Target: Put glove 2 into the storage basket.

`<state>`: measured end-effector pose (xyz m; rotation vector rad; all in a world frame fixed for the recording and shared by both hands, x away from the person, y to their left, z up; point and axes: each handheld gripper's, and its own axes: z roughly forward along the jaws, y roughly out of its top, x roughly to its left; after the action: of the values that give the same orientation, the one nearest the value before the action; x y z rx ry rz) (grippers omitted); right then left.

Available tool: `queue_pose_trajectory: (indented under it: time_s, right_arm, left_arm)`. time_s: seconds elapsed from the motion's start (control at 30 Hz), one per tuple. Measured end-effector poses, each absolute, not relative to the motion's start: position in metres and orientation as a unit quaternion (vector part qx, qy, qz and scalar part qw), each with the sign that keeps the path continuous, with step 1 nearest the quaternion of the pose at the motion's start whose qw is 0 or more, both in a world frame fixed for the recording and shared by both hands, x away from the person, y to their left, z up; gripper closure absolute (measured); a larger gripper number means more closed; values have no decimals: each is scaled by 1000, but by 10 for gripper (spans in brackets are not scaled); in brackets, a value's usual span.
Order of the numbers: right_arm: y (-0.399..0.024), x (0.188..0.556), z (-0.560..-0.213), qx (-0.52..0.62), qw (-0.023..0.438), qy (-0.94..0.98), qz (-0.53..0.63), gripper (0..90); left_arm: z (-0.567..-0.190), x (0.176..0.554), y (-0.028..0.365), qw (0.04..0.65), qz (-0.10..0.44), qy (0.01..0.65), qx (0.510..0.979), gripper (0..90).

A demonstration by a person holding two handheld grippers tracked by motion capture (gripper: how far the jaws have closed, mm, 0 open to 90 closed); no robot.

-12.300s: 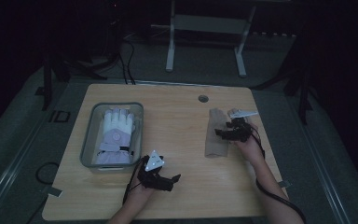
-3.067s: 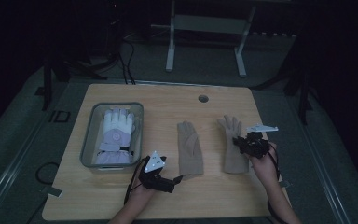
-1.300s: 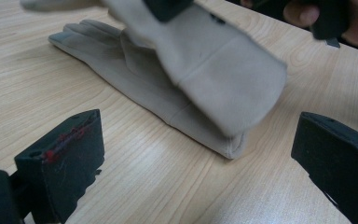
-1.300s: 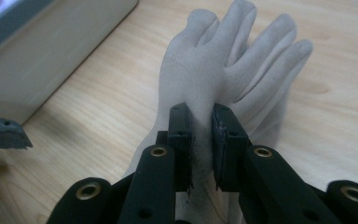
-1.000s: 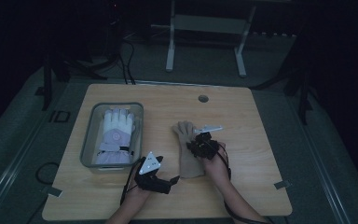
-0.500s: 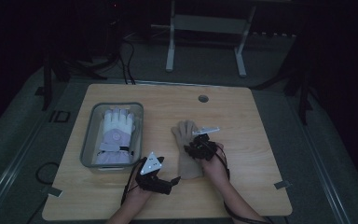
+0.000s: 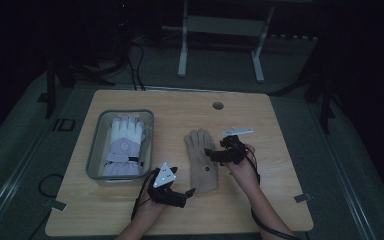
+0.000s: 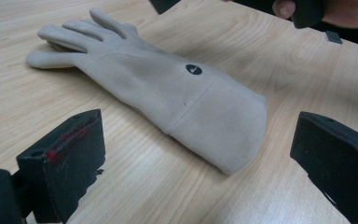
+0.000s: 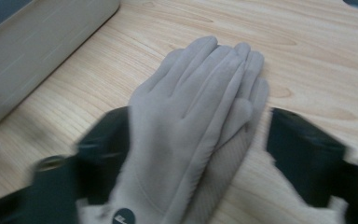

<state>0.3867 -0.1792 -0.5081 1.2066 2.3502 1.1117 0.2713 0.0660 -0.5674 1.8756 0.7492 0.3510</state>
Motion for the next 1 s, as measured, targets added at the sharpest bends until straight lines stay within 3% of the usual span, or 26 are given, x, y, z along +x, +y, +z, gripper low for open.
queue_pose_trajectory:
  time_s: [0.13, 0.33, 0.43, 0.5, 0.6, 0.67, 0.73, 0.77, 0.83, 1.0]
  right_arm:
    - [-187, 391, -506, 410, 122, 815, 391, 132]
    - [-202, 404, -506, 392, 112, 810, 421, 170]
    - [-202, 411, -507, 406, 88, 813, 408, 167]
    - [-198, 414, -508, 404, 72, 818, 403, 116]
    - [-190, 417, -513, 402, 72, 823, 396, 130]
    - [-185, 420, -516, 401, 68, 826, 391, 199]
    - [-184, 424, -517, 405, 74, 827, 383, 414]
    - [-184, 425, -517, 406, 76, 828, 380, 448]
    - [-183, 429, -517, 411, 66, 821, 391, 491]
    - [-174, 442, -519, 432, 63, 814, 384, 417]
  left_arm:
    - [-568, 272, 62, 520, 136, 312, 783, 33]
    - [-565, 275, 54, 522, 110, 301, 790, 32]
    - [-564, 275, 49, 519, 112, 299, 793, 32]
    - [-564, 275, 48, 518, 115, 301, 792, 33]
    - [-564, 276, 48, 516, 112, 305, 793, 33]
    - [-565, 277, 49, 517, 109, 307, 791, 33]
    - [-565, 277, 49, 516, 110, 309, 792, 33]
    - [-565, 277, 49, 515, 110, 309, 792, 33]
    - [-565, 277, 48, 513, 110, 307, 794, 33]
    - [-564, 278, 40, 498, 116, 301, 805, 43]
